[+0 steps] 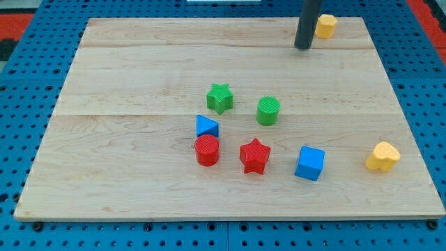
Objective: Slide the green circle to the top right of the green star
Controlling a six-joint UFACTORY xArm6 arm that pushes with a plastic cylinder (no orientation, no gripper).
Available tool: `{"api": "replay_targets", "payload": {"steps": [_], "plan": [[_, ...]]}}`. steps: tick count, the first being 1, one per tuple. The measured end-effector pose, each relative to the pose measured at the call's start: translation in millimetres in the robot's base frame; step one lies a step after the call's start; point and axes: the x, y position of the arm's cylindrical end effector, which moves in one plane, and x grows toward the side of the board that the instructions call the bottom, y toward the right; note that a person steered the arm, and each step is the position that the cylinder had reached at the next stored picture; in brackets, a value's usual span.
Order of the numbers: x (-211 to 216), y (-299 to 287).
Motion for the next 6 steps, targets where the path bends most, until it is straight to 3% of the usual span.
{"api": "replay_targets", "payload": {"steps": [1, 2, 3, 6], "plan": [[112, 39], [138, -38], [124, -92], [60, -100]]}}
